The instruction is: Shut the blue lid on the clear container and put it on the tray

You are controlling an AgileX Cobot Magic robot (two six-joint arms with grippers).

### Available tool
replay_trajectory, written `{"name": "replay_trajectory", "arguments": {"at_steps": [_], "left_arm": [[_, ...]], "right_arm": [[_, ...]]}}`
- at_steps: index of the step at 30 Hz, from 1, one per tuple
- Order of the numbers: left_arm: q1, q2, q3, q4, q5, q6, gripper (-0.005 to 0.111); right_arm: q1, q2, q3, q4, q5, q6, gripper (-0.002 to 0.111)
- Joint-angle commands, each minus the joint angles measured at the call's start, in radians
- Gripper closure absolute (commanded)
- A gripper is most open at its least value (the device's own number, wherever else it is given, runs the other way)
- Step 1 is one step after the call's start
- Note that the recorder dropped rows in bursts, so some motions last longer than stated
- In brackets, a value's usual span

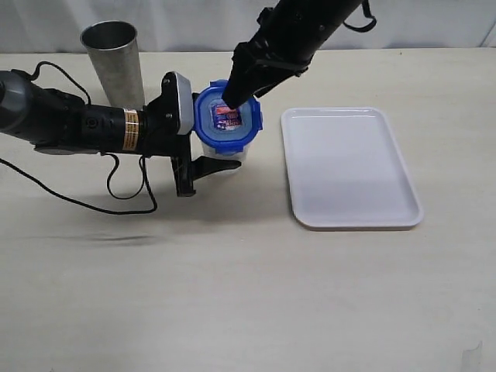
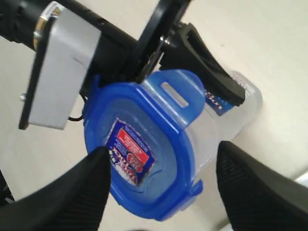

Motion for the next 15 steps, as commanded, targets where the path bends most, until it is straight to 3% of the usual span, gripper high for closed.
{"name": "replay_trajectory", "arguments": {"at_steps": [1, 7, 15], "left_arm": [[-0.007, -0.004, 0.001, 0.034, -0.002, 0.051, 0.107], [-0.007, -0.004, 0.001, 0.061, -0.008, 0.149, 0.107], [-0.007, -0.004, 0.001, 0.061, -0.018, 0.167, 0.107]], "right_arm": [[0.005, -0.071, -0.002, -0.037, -0.005, -0.110, 0.047], [0.069, -0.122, -0.002, -0.078, -0.005, -0.328, 0.047], [0.240, -0.076, 0.000, -0.408, -0.037, -0.269, 0.051]]}}
